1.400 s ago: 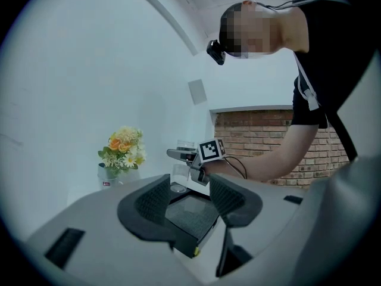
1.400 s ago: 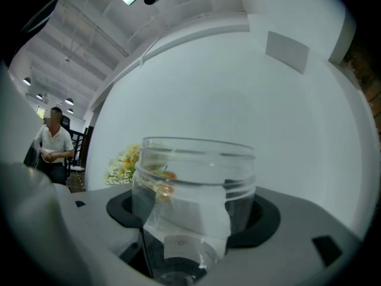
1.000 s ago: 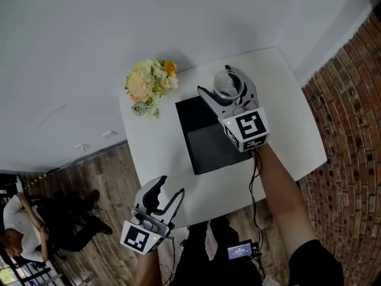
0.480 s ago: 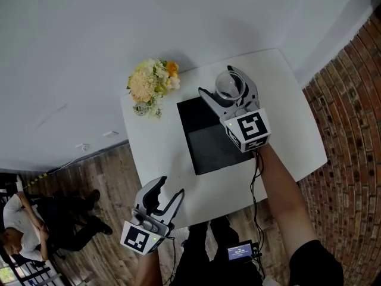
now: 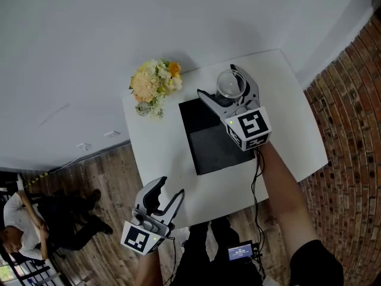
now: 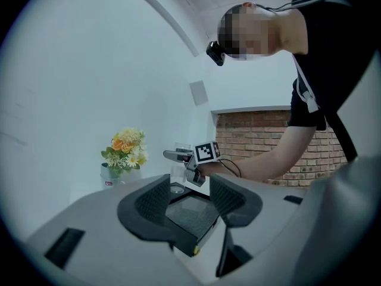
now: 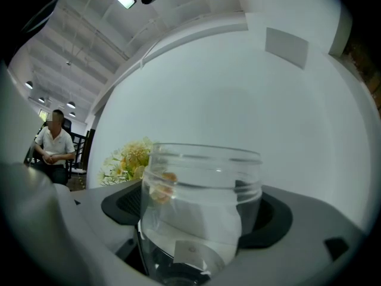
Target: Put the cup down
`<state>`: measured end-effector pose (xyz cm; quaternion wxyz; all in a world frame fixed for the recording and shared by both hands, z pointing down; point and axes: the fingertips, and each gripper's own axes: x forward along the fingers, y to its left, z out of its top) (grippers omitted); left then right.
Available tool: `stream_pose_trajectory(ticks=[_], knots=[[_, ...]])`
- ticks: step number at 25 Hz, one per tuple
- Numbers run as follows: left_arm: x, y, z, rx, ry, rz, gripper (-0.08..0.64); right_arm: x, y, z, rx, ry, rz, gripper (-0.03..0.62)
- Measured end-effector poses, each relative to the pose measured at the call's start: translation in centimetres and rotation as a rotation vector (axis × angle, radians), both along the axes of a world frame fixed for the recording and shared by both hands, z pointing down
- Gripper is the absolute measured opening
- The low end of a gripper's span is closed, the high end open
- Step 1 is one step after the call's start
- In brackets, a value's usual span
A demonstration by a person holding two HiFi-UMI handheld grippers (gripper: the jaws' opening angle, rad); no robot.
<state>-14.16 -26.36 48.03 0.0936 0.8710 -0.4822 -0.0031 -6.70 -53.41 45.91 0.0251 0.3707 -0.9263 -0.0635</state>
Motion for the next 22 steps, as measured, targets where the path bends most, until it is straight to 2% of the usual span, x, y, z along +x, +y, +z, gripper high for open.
stream_pose_trajectory(ticks=[11,16,22], knots=[[0.1,0.0,0.3,0.002,-0.013,0.011,0.211,1.0,-0.1,-0.2,-0.001,-0.011,0.023,0.449],[0.0,-0.3,-0.3,0.007,0.001,-0.015,0.21,1.5,0.2,-0.6,-0.005,-0.014,0.03,0.449],[-0.1,0.4,-0.4,0.013,-0.03,-0.004,0.21,2.1,1.7,-0.8,-0.032,-0.015,0.031,0.449]])
